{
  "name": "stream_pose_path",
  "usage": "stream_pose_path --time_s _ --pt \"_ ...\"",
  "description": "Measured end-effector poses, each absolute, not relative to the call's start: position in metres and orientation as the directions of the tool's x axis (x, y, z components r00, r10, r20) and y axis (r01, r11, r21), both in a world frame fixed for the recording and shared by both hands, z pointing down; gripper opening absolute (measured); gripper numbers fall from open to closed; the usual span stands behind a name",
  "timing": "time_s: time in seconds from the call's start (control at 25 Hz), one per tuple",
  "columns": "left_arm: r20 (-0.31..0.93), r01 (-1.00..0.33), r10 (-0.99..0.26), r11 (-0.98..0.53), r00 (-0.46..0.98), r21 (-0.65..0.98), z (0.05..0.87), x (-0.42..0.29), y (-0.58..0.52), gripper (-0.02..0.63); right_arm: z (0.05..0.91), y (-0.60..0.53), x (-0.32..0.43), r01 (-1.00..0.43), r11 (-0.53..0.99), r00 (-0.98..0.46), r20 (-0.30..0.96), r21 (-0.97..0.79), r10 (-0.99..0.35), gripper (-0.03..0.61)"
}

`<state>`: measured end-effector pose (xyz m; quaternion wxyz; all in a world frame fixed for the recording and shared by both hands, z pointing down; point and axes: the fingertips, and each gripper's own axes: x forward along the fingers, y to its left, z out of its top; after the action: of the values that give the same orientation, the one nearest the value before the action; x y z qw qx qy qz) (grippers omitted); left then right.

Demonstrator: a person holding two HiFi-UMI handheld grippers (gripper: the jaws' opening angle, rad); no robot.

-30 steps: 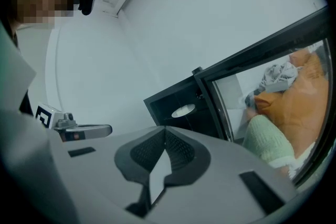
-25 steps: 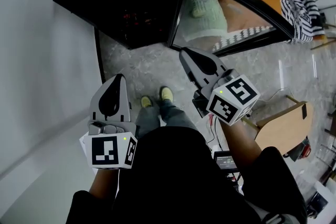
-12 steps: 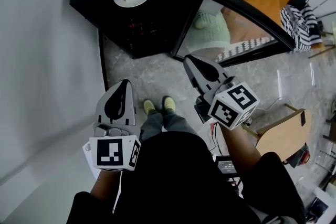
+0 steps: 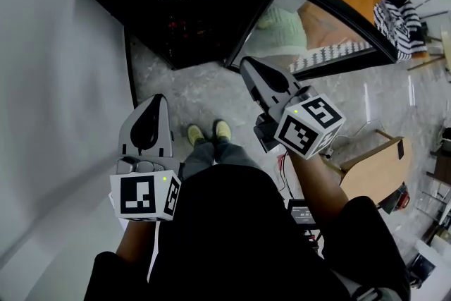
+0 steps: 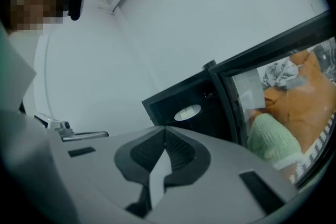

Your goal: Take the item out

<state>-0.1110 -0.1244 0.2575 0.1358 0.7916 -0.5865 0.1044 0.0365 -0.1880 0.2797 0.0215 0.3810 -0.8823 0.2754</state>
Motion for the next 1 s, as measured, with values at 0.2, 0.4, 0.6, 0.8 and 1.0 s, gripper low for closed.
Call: stream_pose_path --time_s 0.2,0.4,0.6,0.8,1.0 --pt "0.352 -0.956 -0.889 -0.275 0.293 0.101 0.277 -0.119 -0.131 0.009 0.296 -0.201 0.033 -0.683 0.532 -0.708 0.273 -0.501 -0.651 0.006" --pt "0.357 -0.96 -0.891 -0.259 0.281 0.111 0.29 -0.123 -0.136 0.009 0.303 -0.213 0.025 -0.667 0.508 -0.714 0.271 -0.546 -0.646 0.006" --pt "0.359 -0.96 -0.89 -0.25 0.279 0.127 0.309 -0.128 -0.15 0.009 0.314 -0.239 0.014 -0.638 0.469 -0.72 0.258 -0.611 -0.644 0.009" --pt "0.373 -0.967 -0.892 -0.219 0.254 0.134 0.337 -0.148 -0.157 0.009 0.342 -0.273 -0.016 -0.598 0.441 -0.732 0.232 -0.669 -0.641 0.027" --pt "0.409 -0.971 -0.882 -0.188 0.234 0.15 0.363 -0.156 -0.155 0.009 0.365 -0.302 -0.033 -0.559 0.405 -0.737 0.21 -0.723 -0.643 0.041"
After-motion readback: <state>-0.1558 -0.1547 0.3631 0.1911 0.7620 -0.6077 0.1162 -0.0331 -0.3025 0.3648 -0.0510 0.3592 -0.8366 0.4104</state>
